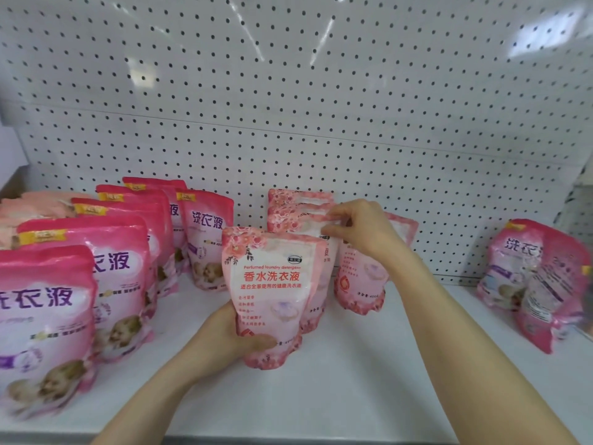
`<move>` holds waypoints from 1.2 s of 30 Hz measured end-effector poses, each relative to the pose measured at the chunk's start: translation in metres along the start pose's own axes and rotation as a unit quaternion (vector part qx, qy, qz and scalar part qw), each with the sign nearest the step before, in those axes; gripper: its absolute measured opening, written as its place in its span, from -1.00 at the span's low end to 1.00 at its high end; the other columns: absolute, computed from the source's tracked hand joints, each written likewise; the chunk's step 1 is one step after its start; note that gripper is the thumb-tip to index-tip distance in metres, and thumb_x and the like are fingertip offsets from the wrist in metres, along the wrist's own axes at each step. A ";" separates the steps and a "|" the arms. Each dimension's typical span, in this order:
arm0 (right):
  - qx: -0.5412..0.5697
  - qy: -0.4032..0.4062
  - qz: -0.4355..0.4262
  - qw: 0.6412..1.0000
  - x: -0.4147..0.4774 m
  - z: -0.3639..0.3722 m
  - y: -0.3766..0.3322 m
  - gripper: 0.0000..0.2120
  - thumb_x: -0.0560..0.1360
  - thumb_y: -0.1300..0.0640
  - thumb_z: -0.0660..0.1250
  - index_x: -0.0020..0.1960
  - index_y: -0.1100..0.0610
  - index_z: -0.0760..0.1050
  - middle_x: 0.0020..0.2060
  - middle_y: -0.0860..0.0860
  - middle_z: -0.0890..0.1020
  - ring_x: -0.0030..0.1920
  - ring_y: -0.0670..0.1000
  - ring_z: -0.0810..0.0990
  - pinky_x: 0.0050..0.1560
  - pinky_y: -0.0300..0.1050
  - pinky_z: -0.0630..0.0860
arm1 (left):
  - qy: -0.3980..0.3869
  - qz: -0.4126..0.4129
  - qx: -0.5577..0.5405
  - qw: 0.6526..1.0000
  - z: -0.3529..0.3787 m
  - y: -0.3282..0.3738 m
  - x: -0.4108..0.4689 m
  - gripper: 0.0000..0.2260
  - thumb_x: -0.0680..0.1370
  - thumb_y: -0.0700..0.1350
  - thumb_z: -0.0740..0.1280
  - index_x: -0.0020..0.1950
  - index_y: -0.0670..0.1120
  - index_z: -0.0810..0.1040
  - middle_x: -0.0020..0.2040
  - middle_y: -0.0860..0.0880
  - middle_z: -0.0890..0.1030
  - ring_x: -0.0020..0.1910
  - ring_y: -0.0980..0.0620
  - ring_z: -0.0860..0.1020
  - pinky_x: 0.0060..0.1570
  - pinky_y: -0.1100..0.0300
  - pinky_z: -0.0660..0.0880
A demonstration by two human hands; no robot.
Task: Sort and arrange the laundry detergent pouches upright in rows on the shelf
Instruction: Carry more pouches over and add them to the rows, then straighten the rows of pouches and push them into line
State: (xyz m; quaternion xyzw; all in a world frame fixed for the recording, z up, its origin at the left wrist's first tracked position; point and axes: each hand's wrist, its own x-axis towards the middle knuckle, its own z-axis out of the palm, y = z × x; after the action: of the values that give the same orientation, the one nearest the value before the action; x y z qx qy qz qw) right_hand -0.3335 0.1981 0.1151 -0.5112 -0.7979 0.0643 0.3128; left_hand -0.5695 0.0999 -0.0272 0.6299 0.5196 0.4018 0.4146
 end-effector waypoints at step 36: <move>-0.157 0.057 0.075 0.983 0.000 -0.044 0.097 -0.87 0.54 0.18 0.30 -0.19 0.09 0.49 -0.31 0.01 0.57 -0.22 0.12 0.53 -0.36 -0.14 0.27 | 0.088 0.016 -0.006 0.996 0.079 0.030 -0.008 -0.36 0.25 -0.14 0.61 0.22 0.19 0.41 0.04 0.20 0.65 -0.01 0.36 0.58 -0.17 0.42 0.52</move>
State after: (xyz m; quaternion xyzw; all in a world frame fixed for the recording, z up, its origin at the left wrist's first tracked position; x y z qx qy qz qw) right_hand -0.2333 0.2344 0.1095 -0.6152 -0.7384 -0.0681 0.2678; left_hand -0.4869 0.0798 -0.0259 0.5977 0.5412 0.4656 0.3649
